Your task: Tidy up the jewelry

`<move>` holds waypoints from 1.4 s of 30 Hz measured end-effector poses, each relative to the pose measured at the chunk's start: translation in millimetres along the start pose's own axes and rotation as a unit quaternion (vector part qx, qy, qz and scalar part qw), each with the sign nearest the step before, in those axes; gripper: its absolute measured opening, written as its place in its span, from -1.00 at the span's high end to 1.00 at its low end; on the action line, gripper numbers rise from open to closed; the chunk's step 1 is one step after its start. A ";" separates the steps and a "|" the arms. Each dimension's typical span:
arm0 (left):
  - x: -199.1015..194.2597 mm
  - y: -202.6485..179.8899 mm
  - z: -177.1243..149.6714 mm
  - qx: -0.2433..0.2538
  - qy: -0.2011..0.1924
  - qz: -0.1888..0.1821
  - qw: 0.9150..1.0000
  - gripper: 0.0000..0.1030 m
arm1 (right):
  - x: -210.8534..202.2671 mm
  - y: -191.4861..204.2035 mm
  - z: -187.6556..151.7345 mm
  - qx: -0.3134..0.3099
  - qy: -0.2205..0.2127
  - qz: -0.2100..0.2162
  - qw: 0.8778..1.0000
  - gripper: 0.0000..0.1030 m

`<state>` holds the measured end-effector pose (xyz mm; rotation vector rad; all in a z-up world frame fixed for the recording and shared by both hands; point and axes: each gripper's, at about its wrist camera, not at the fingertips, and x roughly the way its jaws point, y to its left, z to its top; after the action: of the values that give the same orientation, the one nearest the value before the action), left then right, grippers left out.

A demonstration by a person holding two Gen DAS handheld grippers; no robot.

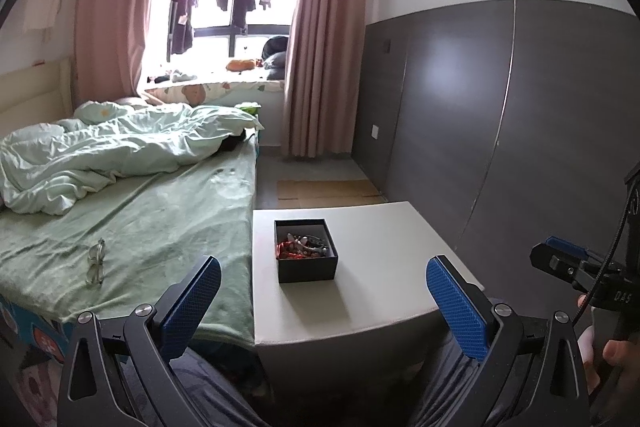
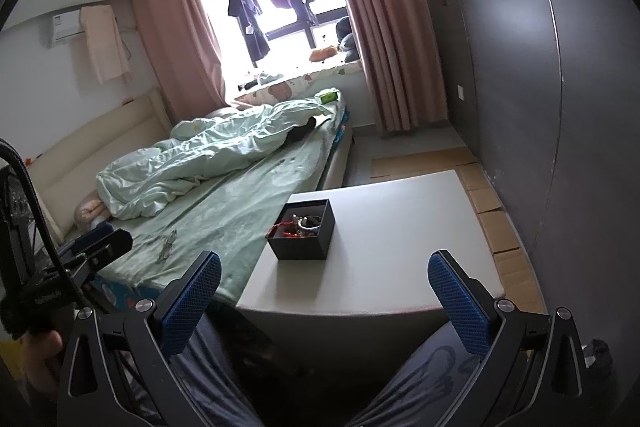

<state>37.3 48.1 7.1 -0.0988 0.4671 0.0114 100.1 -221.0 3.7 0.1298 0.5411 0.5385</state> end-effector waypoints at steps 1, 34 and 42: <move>-0.1 -0.4 -0.4 0.001 0.000 0.002 1.000 -0.99 | 0.2 -0.2 -0.1 -0.001 0.000 0.000 1.000 -1.00; -9.8 -1.4 -2.1 0.005 -0.008 0.009 1.000 -0.99 | 1.6 4.2 -2.5 -0.002 -0.002 -0.002 1.000 -1.00; -7.2 -0.6 -3.1 0.001 -0.005 0.008 1.000 -0.99 | 2.7 4.5 -4.5 -0.002 0.000 -0.003 1.000 -1.00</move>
<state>29.5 47.3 7.6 -0.0926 0.4583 0.0267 97.6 -215.8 -0.2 0.1234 0.5407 0.5335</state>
